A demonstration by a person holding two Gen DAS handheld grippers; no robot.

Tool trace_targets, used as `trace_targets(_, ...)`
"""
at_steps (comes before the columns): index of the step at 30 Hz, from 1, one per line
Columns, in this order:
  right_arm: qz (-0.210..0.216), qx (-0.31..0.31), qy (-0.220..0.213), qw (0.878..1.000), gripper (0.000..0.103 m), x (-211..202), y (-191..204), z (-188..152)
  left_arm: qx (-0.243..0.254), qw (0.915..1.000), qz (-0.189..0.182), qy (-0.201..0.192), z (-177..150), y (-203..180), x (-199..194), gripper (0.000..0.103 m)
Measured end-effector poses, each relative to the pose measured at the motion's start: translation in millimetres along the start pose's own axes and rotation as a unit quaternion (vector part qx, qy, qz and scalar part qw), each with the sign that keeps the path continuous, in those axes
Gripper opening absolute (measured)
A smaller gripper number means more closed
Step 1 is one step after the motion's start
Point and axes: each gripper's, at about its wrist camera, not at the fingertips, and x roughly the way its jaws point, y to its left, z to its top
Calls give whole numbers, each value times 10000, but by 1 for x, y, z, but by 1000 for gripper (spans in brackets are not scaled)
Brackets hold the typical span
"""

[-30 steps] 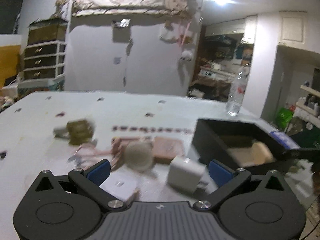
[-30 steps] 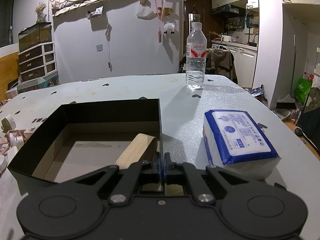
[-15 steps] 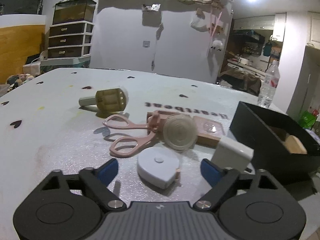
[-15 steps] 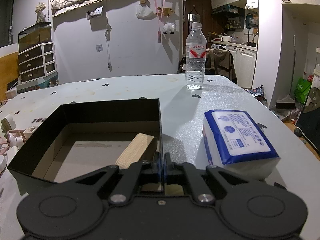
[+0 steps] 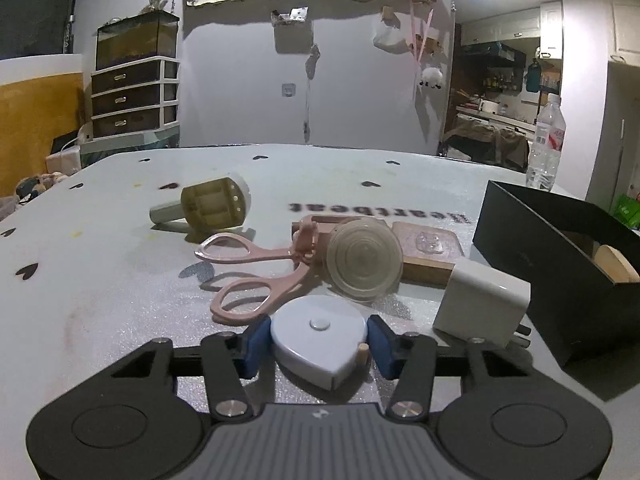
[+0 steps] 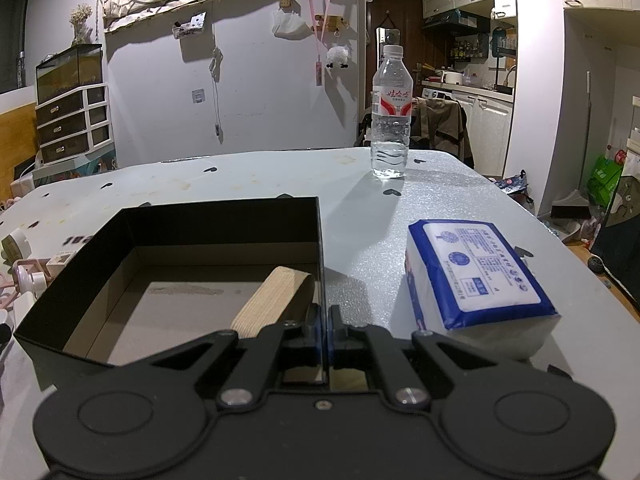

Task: Organize rigid objects
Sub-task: 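Move the left tool back to the white tape measure and grasp it, then carry the tape measure with the left tool into the box beside the block and release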

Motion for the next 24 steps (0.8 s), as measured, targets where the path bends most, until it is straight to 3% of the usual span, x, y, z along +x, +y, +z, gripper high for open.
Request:
trace_targets(11,-1,-2,1,10000,4,0,0,0,-169,9997,-149,135,3,4,-9,53)
trace_targets(18,-3,-6,1,10000,4,0,0,0,-83,9960,-883,-121,23,-15,-39,53)
trace_targets(24,-2,7,-8,10000,4,0,0,0,109,9841,-1770,-90,48,-50,-43,53)
